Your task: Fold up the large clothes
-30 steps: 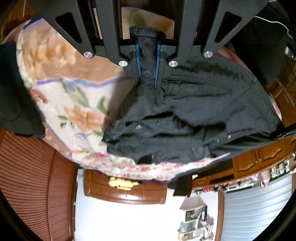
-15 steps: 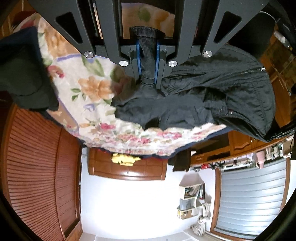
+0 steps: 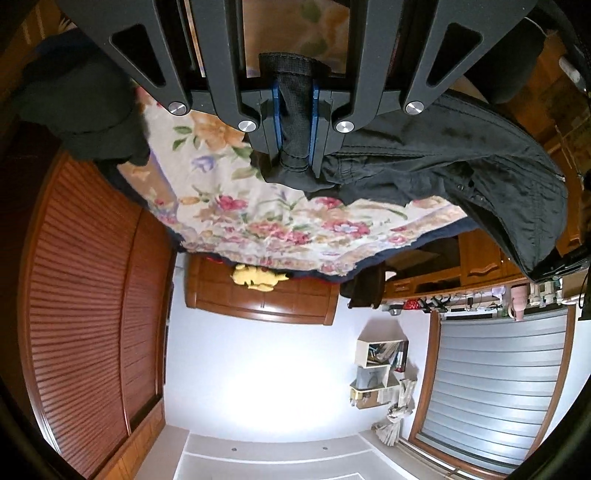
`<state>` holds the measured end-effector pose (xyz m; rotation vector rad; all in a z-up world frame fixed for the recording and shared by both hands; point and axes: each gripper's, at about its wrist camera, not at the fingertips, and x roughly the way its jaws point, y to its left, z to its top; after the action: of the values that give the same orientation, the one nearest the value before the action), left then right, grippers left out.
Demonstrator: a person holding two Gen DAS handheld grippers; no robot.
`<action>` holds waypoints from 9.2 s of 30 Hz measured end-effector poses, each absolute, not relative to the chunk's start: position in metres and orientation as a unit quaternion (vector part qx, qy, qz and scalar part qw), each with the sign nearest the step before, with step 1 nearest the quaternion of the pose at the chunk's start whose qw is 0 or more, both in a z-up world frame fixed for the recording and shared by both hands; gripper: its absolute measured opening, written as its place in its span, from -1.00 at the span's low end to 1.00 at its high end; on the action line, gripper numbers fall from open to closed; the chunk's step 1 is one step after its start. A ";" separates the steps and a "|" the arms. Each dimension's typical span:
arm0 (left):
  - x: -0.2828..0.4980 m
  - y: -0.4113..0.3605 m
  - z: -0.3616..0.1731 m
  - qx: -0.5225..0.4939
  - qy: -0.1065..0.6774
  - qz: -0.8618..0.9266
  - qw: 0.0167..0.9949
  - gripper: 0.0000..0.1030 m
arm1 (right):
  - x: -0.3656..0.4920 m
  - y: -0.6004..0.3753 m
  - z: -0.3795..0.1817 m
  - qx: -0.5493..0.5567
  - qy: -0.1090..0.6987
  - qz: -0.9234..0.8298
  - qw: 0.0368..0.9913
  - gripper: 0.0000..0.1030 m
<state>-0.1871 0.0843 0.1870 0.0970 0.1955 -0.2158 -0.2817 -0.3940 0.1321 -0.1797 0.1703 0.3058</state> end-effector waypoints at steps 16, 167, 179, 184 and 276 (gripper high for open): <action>-0.154 0.089 0.186 0.059 0.112 -0.086 0.988 -0.90 | -0.259 -0.389 0.126 -0.119 0.083 0.147 0.978 -0.78; 0.022 0.102 -0.048 -0.021 0.332 -0.024 0.943 0.61 | 0.014 -0.171 -0.030 -0.101 0.276 0.238 0.926 -0.15; 0.001 0.112 -0.049 -0.045 0.328 -0.022 0.943 0.61 | 0.003 -0.166 -0.064 -0.152 0.290 0.237 0.915 -0.14; -0.010 0.119 -0.054 -0.066 0.332 -0.020 0.941 0.61 | 0.006 -0.173 -0.062 -0.121 0.295 0.242 0.916 -0.12; -0.040 -0.104 0.060 0.034 0.241 -0.149 0.958 0.60 | -0.050 -0.368 -0.010 -0.007 0.234 0.147 0.961 -0.08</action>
<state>-0.0401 -0.1036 0.0602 0.0686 0.4897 -0.3013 -0.0498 -0.3675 -0.0098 -0.0151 0.4735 0.2981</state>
